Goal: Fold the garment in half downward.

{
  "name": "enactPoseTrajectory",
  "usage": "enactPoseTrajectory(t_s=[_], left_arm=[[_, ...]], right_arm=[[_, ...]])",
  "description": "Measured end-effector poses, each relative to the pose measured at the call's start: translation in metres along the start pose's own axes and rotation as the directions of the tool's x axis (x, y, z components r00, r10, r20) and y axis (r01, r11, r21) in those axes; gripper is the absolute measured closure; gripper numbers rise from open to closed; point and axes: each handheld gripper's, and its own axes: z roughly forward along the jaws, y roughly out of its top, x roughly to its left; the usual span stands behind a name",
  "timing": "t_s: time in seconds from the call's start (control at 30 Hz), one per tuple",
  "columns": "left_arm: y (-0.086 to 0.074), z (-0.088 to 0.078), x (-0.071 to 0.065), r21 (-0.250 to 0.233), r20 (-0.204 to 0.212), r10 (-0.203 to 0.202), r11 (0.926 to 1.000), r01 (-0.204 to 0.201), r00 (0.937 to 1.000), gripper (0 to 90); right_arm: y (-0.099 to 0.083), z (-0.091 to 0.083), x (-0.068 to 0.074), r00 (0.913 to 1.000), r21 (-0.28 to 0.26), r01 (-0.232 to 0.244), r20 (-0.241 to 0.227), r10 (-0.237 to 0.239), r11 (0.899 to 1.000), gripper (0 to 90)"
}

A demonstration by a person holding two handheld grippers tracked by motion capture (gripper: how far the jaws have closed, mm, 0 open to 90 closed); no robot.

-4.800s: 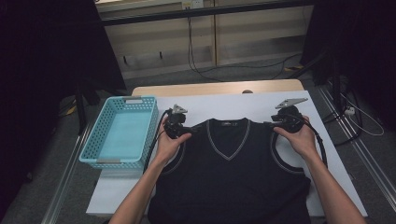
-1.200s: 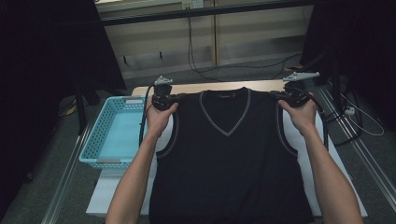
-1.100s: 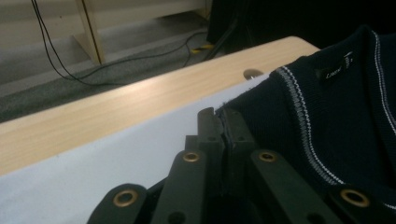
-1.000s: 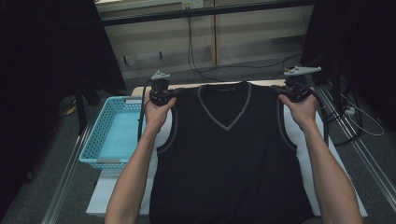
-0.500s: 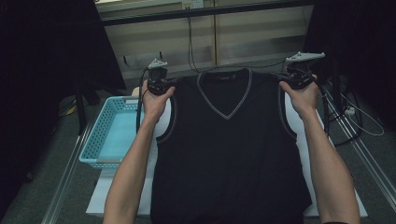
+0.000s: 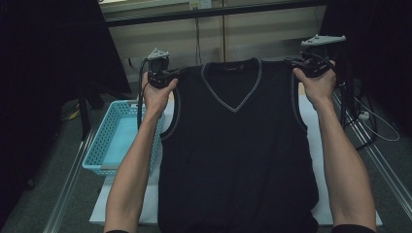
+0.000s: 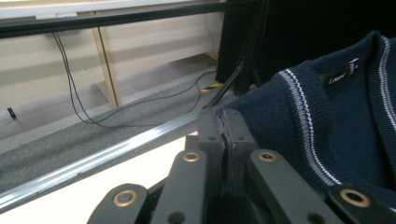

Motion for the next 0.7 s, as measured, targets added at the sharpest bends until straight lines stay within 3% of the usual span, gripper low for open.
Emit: enactPoseTrajectory(t_s=[0.23, 0.33, 0.7], left_arm=[[-0.011, 0.003, -0.003, 0.033, 0.002, 0.012, 0.9994, -0.012, 0.9999, 88.1], [-0.018, 0.001, -0.006, 0.022, 0.023, -0.001, 0.9997, 0.001, 0.9997, 88.1], [-0.041, -0.017, -0.023, 0.039, 0.055, 0.048, 0.9980, -0.050, 0.9974, 88.0]], right_arm=[[-0.014, 0.003, -0.001, 0.9998, 0.014, -0.012, -0.014, 0.012, 1.000, 86.4], [-0.022, 0.002, -0.002, 0.9996, 0.022, -0.013, -0.024, 0.013, 1.000, 86.4], [-0.055, -0.016, 0.005, 0.9971, 0.023, -0.017, -0.074, 0.018, 1.000, 86.4]])
